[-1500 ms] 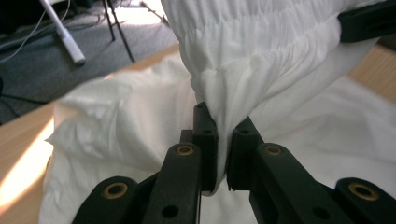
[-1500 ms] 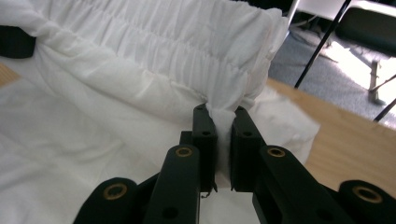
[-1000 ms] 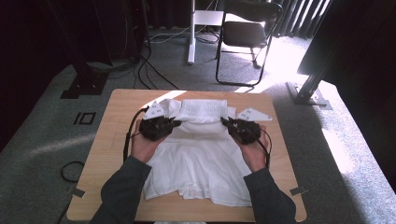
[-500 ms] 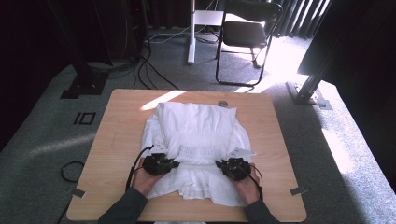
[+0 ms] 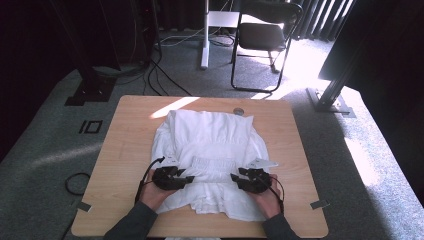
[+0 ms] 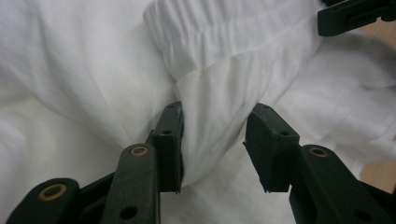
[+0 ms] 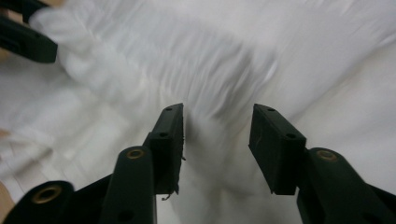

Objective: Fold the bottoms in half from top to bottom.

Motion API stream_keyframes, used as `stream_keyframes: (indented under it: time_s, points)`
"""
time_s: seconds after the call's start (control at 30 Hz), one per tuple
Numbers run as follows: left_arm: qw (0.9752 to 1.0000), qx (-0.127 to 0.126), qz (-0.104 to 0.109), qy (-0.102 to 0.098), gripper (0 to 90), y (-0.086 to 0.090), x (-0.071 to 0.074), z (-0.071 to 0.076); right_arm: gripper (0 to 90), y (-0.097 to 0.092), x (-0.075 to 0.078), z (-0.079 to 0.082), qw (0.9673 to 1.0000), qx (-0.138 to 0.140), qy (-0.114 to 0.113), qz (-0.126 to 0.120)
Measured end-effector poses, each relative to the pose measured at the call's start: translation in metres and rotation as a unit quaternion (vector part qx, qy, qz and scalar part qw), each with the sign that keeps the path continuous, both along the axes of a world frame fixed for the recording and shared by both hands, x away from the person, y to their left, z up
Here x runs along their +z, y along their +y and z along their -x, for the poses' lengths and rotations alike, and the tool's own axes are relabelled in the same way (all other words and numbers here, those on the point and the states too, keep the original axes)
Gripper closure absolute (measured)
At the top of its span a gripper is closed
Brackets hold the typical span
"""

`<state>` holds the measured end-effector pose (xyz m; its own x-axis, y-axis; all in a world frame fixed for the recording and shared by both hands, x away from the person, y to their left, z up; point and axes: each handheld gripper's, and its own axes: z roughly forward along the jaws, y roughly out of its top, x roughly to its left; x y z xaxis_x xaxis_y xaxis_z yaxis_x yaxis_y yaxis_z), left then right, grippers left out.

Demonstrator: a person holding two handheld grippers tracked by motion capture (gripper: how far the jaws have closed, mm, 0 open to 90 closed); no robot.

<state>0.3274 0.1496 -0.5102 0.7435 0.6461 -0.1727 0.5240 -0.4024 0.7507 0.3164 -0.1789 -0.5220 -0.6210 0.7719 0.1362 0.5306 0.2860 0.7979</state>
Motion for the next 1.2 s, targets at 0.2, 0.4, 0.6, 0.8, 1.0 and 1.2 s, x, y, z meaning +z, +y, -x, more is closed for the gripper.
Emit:
stream_keyframes:
  time_s: [0.2,0.4,0.6,0.8,1.0,1.2]
  points:
    - [0.9994,0.019,0.022,-0.019,58.2,0.006,0.021,-0.012,57.7,-0.015,0.023,-0.021,0.9991,-0.032,-0.014,-0.025]
    - [0.9987,0.043,-0.026,0.010,84.6,-0.009,0.002,-0.052,79.1,-0.005,0.012,-0.050,0.9990,-0.043,0.012,-0.005]
    - [0.9976,0.039,-0.033,0.047,83.1,-0.020,-0.024,-0.069,79.0,0.007,-0.012,-0.072,0.9974,-0.050,0.051,0.011]
    - [0.9987,0.030,-0.025,0.033,77.6,-0.021,-0.021,-0.057,74.5,0.008,-0.010,-0.062,0.9986,-0.029,0.043,0.000]
    - [0.9998,0.002,-0.009,0.017,75.0,-0.023,-0.017,-0.030,71.2,0.007,-0.003,-0.040,0.9997,-0.003,0.025,-0.006]
    - [0.9989,-0.036,0.008,0.030,74.9,-0.023,-0.023,-0.009,66.4,-0.005,0.010,-0.022,0.9998,-0.003,-0.007,-0.019]
